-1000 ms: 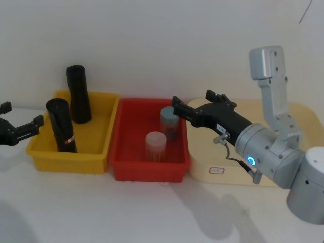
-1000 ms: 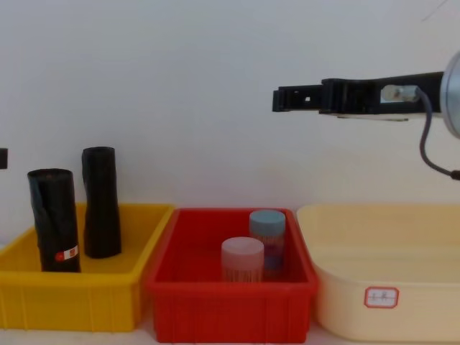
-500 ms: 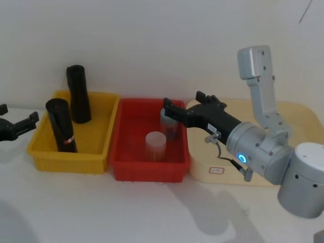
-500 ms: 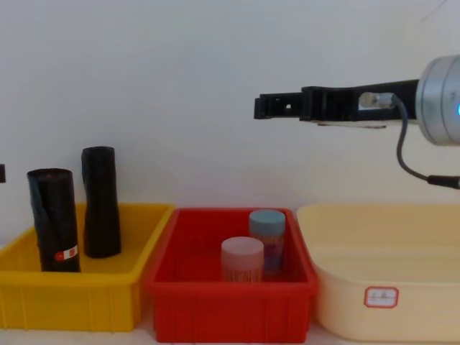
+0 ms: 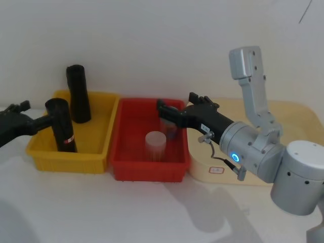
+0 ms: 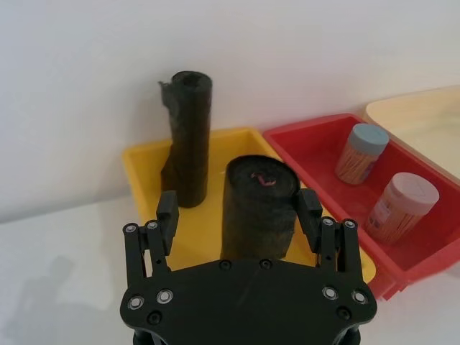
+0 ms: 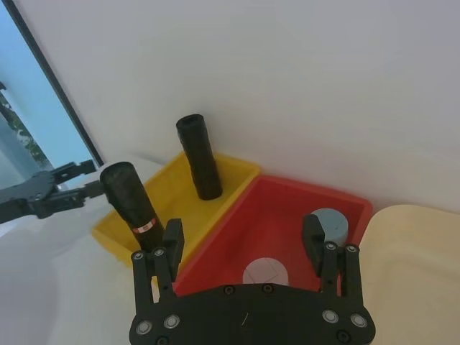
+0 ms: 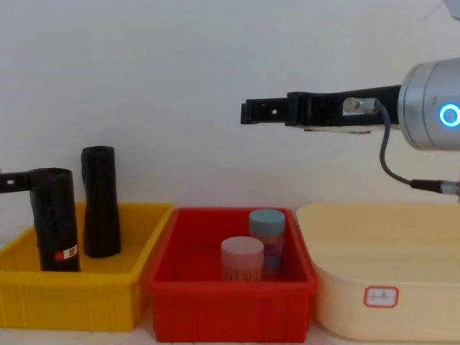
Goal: Pick up the garbage bag with the one hand and transfer it to the other hand.
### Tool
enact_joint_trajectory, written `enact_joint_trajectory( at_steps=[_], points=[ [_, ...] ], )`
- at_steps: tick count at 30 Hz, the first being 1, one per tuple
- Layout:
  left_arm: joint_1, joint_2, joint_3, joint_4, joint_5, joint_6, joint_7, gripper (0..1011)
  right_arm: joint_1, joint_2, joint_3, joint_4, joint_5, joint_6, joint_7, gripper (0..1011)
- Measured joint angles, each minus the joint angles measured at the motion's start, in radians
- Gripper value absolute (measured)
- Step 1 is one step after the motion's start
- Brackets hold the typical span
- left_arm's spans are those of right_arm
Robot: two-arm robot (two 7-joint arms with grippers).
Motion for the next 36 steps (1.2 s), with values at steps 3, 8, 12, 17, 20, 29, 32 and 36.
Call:
enact_joint_trajectory(
  at_steps=[3,8,12,17,20,29,32,36],
  points=[
    [-0.022,-0.006,0.017,0.023,0.007,-0.009,-0.015,1001,0.001,-0.001,-0.002,0.003,0.002,-0.001,0.000,999],
    [-0.061,-0.018,0.047,0.062,0.020,-0.023,-0.032,1001,0.006,-0.002,-0.006,0.010,0.007,-0.008,0.003,1000],
    [-0.077,-0.024,0.058,0.078,0.029,-0.026,-0.031,1001,0.011,-0.002,-0.009,0.017,0.011,-0.013,0.007,1000],
    [-0.090,-0.033,0.064,0.090,0.045,-0.027,-0.003,1001,0.018,-0.002,-0.013,0.027,0.017,-0.020,0.011,1000],
    [-0.094,-0.037,0.065,0.093,0.050,-0.025,0.010,1001,0.021,-0.002,-0.015,0.031,0.020,-0.023,0.012,999],
    [-0.115,-0.050,0.074,0.120,0.055,-0.013,0.004,1001,0.025,0.000,-0.017,0.036,0.030,-0.028,0.011,1000],
    [-0.126,-0.058,0.081,0.139,0.049,-0.009,-0.011,1001,0.025,0.000,-0.017,0.036,0.032,-0.028,0.010,1000],
    [-0.133,-0.064,0.088,0.157,0.043,-0.006,-0.023,1001,0.024,0.003,-0.017,0.036,0.037,-0.029,0.007,999]
  ],
)
